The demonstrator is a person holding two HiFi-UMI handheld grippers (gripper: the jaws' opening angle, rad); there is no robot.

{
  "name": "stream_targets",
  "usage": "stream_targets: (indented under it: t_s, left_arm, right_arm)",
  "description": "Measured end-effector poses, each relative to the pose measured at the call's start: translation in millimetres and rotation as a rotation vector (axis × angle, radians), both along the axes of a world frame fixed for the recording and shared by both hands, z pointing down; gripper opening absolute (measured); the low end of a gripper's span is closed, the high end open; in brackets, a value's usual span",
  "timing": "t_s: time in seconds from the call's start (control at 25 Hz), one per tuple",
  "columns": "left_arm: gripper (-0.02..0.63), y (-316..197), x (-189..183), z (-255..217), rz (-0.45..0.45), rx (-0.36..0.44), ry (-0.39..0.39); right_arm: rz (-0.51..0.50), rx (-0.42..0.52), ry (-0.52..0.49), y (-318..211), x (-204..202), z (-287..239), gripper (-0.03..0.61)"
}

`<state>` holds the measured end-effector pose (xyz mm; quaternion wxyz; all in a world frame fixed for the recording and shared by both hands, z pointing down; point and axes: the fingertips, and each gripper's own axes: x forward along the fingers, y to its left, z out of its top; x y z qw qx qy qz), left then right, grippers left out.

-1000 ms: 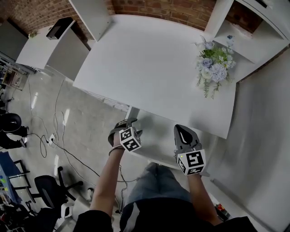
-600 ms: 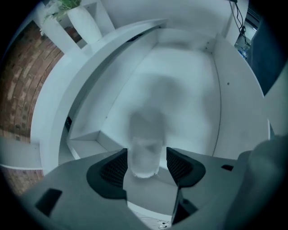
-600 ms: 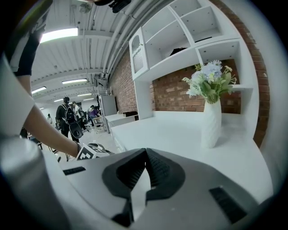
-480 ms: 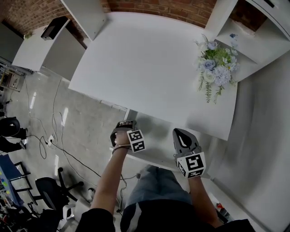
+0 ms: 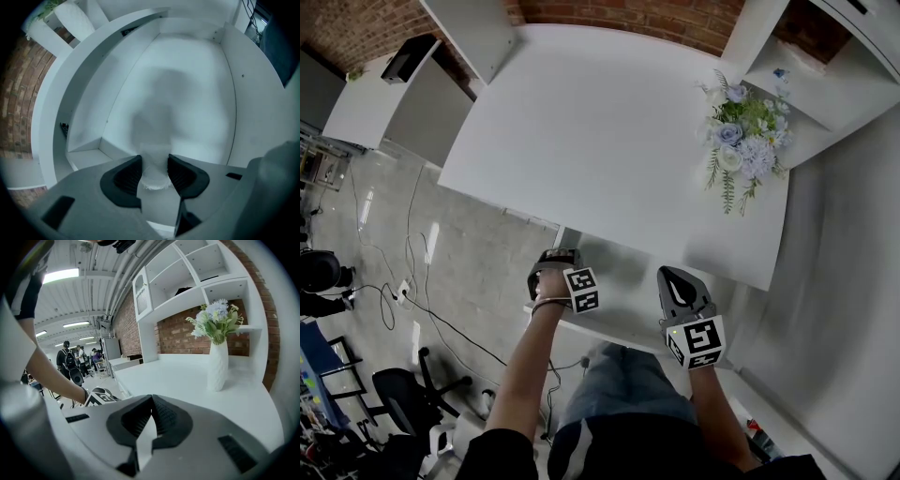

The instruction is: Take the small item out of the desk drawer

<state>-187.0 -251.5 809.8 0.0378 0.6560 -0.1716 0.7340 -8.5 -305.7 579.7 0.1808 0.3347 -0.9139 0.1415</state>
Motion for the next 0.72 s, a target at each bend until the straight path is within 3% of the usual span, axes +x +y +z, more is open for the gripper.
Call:
stream_targets:
  t_s: [0.44,0.56,0.72]
  left_arm:
    - [0.159,0,9,-13,0.004,0.029,0.036]
    - [0.16,-6,17,-33,-0.044,0.085,0.106]
    - [0.16,-26,41,-82,-0.162,0.22,0.292]
  right_arm:
    - [0.014,0.015,-0.002,6,8,-6,-0.002]
    - [0.029,0.023,-0.004,8,12,-9,-0.002]
    - [0.066,0.034,-0.01,7,24,-13,-0.002]
